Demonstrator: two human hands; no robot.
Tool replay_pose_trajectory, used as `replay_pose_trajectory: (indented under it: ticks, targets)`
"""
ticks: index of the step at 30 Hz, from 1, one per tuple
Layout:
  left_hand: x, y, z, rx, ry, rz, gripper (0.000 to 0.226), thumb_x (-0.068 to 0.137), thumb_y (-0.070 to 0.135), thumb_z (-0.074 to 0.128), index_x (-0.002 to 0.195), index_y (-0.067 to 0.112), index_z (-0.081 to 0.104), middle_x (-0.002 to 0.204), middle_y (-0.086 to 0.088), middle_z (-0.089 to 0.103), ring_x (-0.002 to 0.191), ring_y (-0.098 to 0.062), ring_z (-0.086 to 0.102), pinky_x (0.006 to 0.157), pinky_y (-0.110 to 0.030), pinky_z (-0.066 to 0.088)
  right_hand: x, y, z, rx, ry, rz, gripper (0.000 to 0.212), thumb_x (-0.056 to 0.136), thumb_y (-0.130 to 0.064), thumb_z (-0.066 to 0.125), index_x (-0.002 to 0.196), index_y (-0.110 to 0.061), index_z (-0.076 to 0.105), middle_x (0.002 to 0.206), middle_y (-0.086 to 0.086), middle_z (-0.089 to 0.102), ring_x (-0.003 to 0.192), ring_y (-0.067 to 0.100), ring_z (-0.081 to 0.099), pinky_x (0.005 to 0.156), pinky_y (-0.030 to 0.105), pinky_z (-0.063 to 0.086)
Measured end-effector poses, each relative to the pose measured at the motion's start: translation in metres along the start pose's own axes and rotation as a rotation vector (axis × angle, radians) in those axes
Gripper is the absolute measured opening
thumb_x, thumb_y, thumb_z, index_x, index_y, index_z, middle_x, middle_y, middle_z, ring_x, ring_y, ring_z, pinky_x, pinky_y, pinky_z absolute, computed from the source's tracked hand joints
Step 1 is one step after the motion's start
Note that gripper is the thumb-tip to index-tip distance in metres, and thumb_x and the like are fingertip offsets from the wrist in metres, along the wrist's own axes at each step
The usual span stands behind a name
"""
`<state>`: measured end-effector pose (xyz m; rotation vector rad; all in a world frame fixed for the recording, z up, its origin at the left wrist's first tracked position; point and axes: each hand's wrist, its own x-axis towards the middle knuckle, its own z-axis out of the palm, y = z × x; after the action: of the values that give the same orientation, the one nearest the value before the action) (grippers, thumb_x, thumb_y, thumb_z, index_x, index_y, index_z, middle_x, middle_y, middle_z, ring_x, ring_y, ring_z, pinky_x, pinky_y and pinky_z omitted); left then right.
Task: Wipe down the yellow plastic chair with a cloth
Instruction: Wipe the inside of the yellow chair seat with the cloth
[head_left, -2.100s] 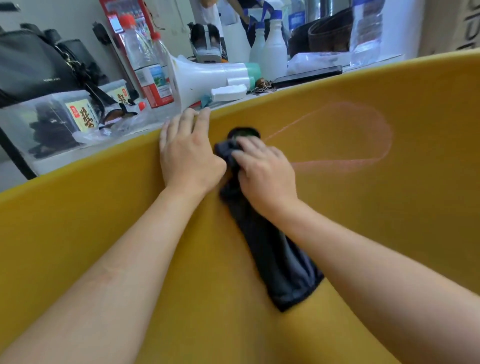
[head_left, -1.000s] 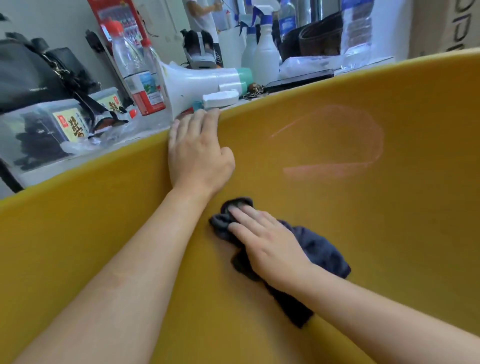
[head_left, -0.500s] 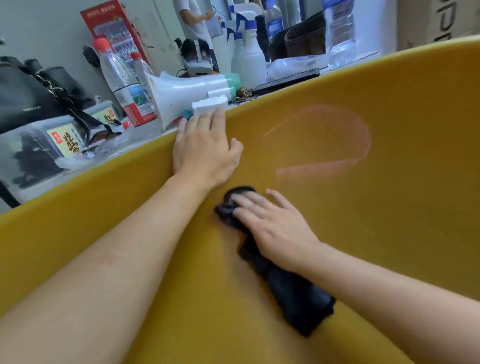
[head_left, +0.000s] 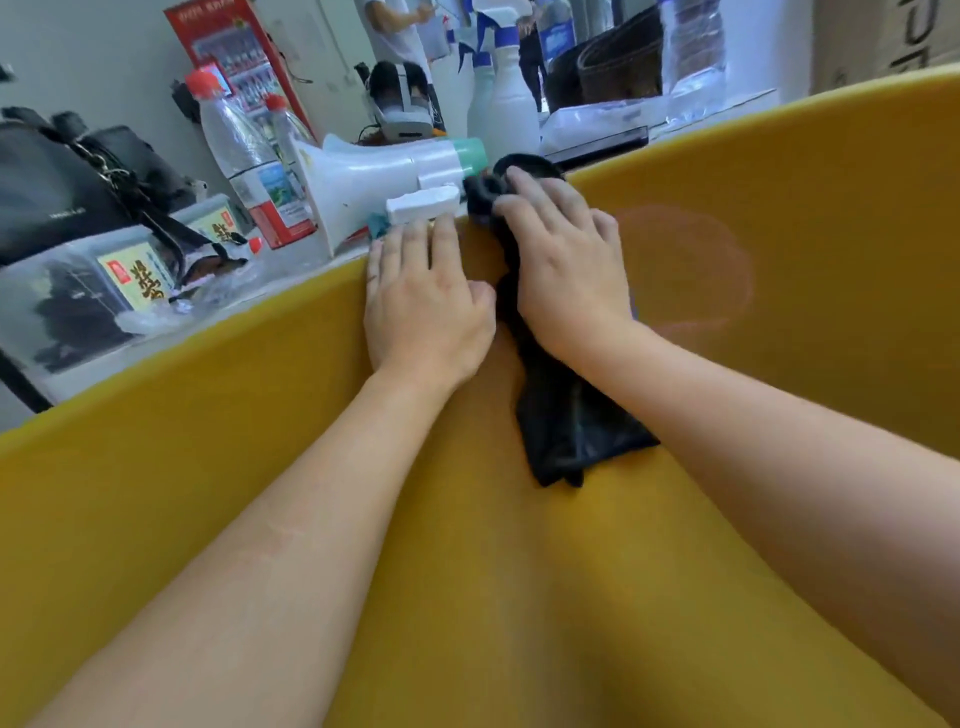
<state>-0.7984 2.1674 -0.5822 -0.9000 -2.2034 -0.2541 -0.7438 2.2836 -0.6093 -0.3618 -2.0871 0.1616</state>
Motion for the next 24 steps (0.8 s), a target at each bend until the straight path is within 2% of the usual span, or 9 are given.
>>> replay_pose_trajectory:
  ticks: [2,5,8,11,14,17,19,22,24]
  targets:
    - [0.002,-0.001,-0.001,-0.001,-0.007,-0.009,0.063,0.085,0.028,0.045,0.144,0.012,0.032,0.151,-0.011,0.035,0.14,-0.028,0.026,0.119,-0.042,0.011,-0.023,-0.008,0.013,0.028,0.028,0.046,0.045,0.087,-0.023,0.032,0.127,-0.018,0.054,0.15,0.002,0.043,0.136,0.023,0.04,0.092,0.035,0.027]
    - [0.002,-0.001,-0.006,0.019,-0.045,-0.017,0.068,0.083,0.028,0.047,0.146,0.013,0.028,0.153,-0.011,0.031,0.141,-0.028,0.024,0.12,-0.041,0.009,-0.131,-0.019,0.024,0.024,-0.159,-0.229,0.038,0.085,-0.017,0.042,0.119,-0.015,0.059,0.146,0.006,0.047,0.13,0.026,0.047,0.089,0.039,0.038]
    - [0.0,0.001,-0.007,0.057,-0.083,-0.006,0.076,0.079,0.029,0.051,0.147,0.012,0.024,0.154,-0.012,0.027,0.143,-0.029,0.02,0.12,-0.041,0.007,-0.12,0.002,0.016,0.055,-0.25,-0.421,0.035,0.084,-0.018,0.04,0.113,-0.016,0.061,0.141,0.003,0.053,0.123,0.024,0.052,0.081,0.038,0.048]
    - [0.0,0.005,-0.006,0.06,-0.074,-0.012,0.079,0.078,0.031,0.054,0.147,0.012,0.023,0.155,-0.011,0.025,0.143,-0.028,0.019,0.12,-0.041,0.006,-0.026,0.015,0.004,-0.014,-0.089,-0.169,0.042,0.086,-0.02,0.036,0.124,-0.016,0.055,0.148,0.001,0.045,0.132,0.024,0.043,0.093,0.04,0.041]
    - [0.0,0.003,-0.004,0.077,-0.062,-0.01,0.078,0.077,0.03,0.054,0.147,0.012,0.023,0.154,-0.012,0.026,0.143,-0.028,0.019,0.12,-0.041,0.006,-0.032,0.015,0.009,0.023,-0.024,-0.047,0.046,0.086,-0.022,0.039,0.129,-0.015,0.052,0.152,0.004,0.039,0.138,0.024,0.037,0.097,0.037,0.031]
    - [-0.001,0.002,-0.004,0.065,-0.054,-0.01,0.079,0.076,0.025,0.054,0.147,0.012,0.022,0.154,-0.011,0.026,0.143,-0.028,0.019,0.12,-0.041,0.007,-0.127,0.018,0.008,-0.034,-0.274,-0.275,0.055,0.091,-0.047,0.041,0.134,-0.013,0.049,0.155,0.009,0.033,0.141,0.027,0.033,0.107,0.045,0.034]
    - [-0.001,0.004,-0.005,0.067,-0.046,-0.012,0.078,0.076,0.024,0.054,0.147,0.012,0.023,0.154,-0.011,0.026,0.143,-0.028,0.02,0.12,-0.041,0.007,-0.146,0.035,-0.002,-0.095,-0.432,-0.483,0.064,0.091,-0.06,0.04,0.135,-0.015,0.049,0.155,0.01,0.034,0.14,0.026,0.036,0.11,0.049,0.033]
    - [-0.001,0.008,-0.007,0.058,-0.05,-0.018,0.079,0.075,0.024,0.055,0.146,0.012,0.023,0.154,-0.012,0.026,0.142,-0.03,0.019,0.12,-0.04,0.006,-0.081,0.072,-0.013,-0.23,-0.312,-0.741,0.044,0.092,-0.041,0.043,0.126,-0.018,0.058,0.144,0.008,0.05,0.129,0.026,0.051,0.104,0.047,0.035]
    - [-0.001,0.007,-0.005,0.069,-0.047,-0.016,0.08,0.075,0.023,0.056,0.147,0.012,0.023,0.154,-0.012,0.026,0.142,-0.03,0.019,0.12,-0.04,0.005,-0.026,0.089,-0.02,-0.322,-0.098,-0.621,0.037,0.09,-0.03,0.045,0.121,-0.018,0.06,0.14,0.007,0.054,0.124,0.027,0.053,0.098,0.043,0.036]
